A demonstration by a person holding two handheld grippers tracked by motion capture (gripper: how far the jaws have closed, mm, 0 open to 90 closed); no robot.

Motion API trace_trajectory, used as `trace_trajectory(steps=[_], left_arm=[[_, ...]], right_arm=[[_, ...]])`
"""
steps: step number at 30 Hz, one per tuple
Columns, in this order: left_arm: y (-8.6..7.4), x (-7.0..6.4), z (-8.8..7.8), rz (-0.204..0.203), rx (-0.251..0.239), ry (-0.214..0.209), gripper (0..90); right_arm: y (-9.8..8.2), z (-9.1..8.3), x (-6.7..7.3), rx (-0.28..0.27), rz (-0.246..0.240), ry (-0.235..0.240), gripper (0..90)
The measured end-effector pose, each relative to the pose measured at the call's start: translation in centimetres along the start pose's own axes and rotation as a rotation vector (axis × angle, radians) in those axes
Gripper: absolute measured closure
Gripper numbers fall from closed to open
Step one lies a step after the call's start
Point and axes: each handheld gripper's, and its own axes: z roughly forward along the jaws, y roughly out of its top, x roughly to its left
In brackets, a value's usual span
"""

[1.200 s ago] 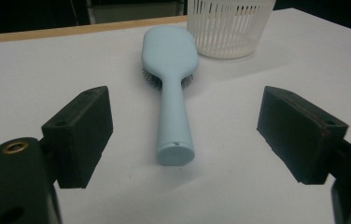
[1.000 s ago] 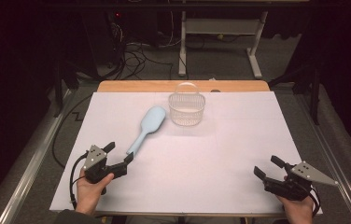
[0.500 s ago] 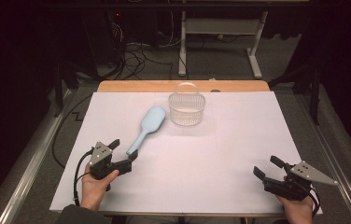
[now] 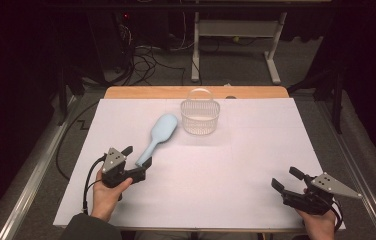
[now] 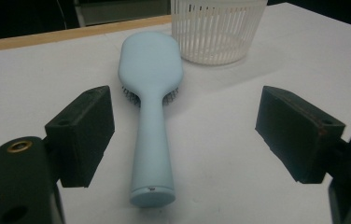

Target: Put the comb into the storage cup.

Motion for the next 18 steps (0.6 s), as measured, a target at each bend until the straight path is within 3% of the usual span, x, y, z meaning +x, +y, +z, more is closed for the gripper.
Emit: trace_trajectory(steps=[11, 18], left_arm=[[0.5, 0.2, 0.8, 0.001, 0.013, 0.011, 20.5], [1.1, 0.8, 1.9, -0.024, 0.041, 0.013, 20.5]], right_arm=[[0.0, 0.0, 0.0, -0.001, -0.002, 0.004, 19.4], [0.0, 0.0, -0.3, -0.007, 0.02, 0.005, 19.4]])
